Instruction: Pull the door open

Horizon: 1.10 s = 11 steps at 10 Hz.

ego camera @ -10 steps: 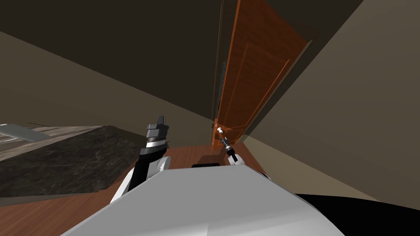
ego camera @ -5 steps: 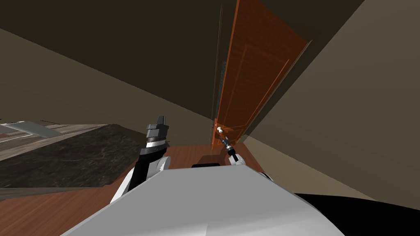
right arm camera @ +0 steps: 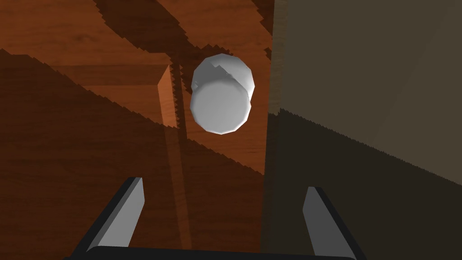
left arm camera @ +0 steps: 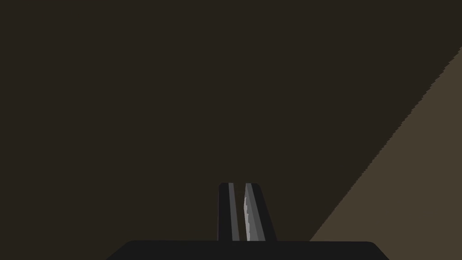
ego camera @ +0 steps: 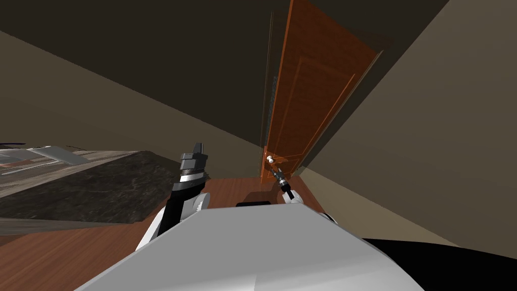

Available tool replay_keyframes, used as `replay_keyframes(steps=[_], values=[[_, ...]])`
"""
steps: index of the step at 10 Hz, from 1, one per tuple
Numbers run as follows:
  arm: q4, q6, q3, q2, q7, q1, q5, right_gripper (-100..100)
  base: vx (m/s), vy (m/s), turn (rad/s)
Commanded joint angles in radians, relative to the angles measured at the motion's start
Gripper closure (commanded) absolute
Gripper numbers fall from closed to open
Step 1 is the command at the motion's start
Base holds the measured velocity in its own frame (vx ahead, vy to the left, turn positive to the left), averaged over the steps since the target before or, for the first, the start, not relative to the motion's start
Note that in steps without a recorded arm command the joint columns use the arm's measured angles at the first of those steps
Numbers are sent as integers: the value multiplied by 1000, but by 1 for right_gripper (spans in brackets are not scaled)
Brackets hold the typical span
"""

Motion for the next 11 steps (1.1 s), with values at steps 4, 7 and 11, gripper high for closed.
replay_keyframes(steps=[4, 7, 11], values=[[14, -8, -17, -1, 57, -6, 17, -100, -29, -27, 21], [20, -7, -35, -17, 75, 3, -27, -100, 47, 24, 197], [30, -4, -66, -47, 102, 22, -109, -100, 123, 19, 248]])
